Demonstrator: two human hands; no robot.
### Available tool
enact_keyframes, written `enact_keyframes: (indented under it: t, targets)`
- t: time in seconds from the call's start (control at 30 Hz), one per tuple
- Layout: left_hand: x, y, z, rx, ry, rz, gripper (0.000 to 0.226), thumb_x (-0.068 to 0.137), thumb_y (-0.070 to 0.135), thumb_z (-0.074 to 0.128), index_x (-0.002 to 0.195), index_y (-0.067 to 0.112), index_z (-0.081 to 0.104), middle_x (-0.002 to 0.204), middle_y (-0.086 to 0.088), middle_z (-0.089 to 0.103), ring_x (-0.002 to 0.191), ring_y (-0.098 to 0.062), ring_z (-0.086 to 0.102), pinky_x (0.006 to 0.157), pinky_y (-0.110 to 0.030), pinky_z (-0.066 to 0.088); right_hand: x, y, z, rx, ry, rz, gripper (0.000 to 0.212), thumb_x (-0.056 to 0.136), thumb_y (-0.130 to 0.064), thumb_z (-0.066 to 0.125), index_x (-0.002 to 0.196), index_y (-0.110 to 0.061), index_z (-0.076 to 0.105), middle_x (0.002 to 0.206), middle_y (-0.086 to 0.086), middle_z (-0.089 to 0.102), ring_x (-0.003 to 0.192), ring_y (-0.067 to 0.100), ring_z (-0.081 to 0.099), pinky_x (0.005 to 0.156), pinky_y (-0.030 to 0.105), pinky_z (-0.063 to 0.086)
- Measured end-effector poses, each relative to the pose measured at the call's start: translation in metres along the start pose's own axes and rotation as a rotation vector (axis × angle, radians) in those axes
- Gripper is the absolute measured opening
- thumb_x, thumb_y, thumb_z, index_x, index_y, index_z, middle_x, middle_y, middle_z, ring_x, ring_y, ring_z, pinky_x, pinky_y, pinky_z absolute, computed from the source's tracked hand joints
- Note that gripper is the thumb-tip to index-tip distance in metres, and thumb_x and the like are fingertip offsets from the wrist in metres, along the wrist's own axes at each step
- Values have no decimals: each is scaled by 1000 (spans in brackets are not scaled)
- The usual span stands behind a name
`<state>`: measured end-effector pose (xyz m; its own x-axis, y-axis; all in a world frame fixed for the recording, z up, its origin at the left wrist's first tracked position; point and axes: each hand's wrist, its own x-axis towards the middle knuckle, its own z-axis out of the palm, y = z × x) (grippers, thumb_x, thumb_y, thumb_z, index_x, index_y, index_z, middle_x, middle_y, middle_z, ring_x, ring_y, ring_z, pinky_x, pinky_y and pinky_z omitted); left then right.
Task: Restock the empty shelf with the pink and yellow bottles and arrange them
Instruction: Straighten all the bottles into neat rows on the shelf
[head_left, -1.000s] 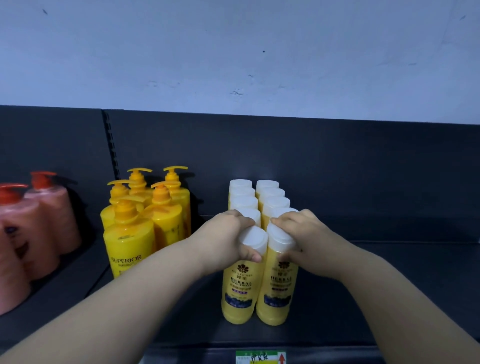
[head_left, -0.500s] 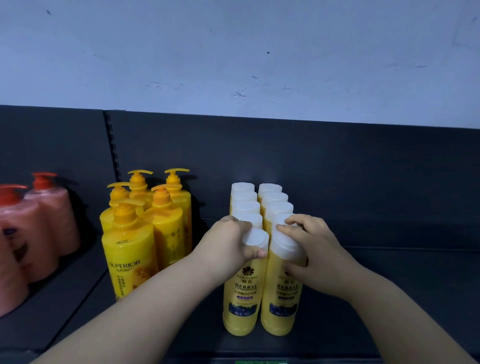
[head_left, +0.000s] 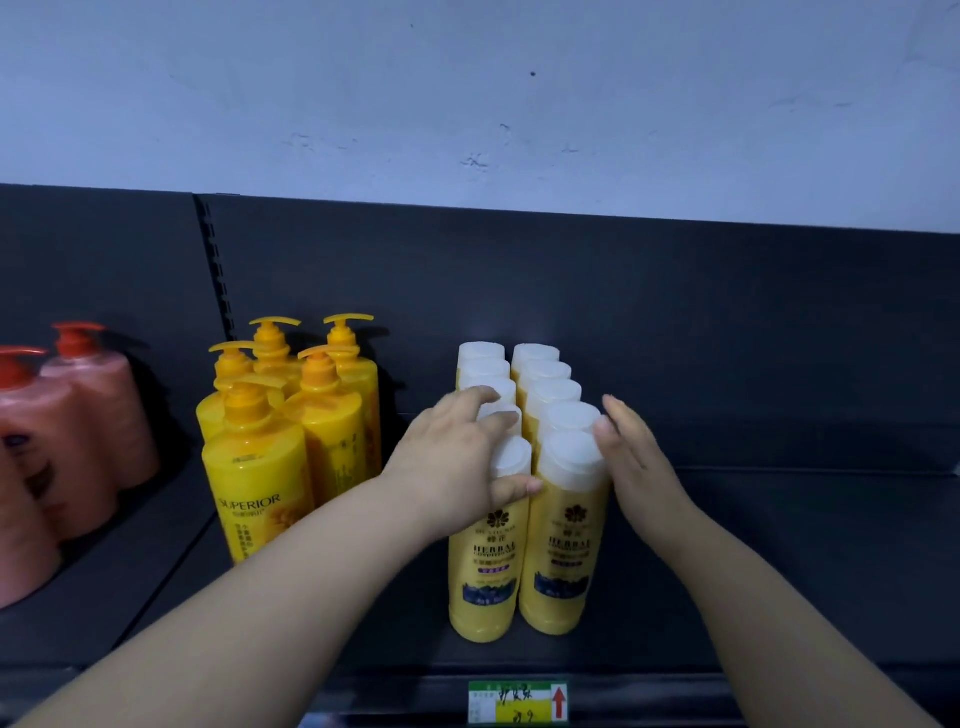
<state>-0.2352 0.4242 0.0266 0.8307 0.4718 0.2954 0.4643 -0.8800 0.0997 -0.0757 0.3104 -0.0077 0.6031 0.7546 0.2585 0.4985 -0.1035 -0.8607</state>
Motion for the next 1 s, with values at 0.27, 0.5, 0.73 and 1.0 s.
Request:
enact_keyframes:
  t: [0.27, 0.5, 0.73, 1.0]
  targets:
    - [16, 5, 17, -24, -104, 47, 70, 96, 52, 32, 151, 15, 9, 159, -1, 7, 146, -15, 2, 118, -27, 4, 3, 36, 31, 521, -46, 380, 74, 76, -80, 21, 111, -32, 66, 112, 2, 69, 109, 21, 60, 103, 47, 41]
    - [14, -1, 12, 42, -124, 102, 68, 97, 47, 32, 151, 15, 6, 159, -1, 6, 145, -12, 4, 116, -25, 4, 3, 31, 37, 452, -59, 379, 87, 66, -86, 23, 119, -31, 63, 118, 3, 66, 112, 22, 59, 104, 49, 41]
    - [13, 4, 11, 92, -138, 71, 67, 98, 48, 29, 151, 14, 5, 159, -2, 5, 146, -15, 4, 117, -28, 6, 4, 30, 27, 308, -91, 386, 70, 91, -65, 10, 131, -26, 53, 135, 4, 53, 125, 22, 47, 104, 35, 35]
    - [10, 8, 9, 149, -134, 16, 68, 97, 50, 26, 151, 14, 5, 159, -3, 7, 146, -15, 6, 118, -31, 10, -1, 11, 6, -82, 23, 154, 58, 99, -50, 12, 150, -23, 20, 157, 0, 21, 143, 15, 18, 113, 31, 14]
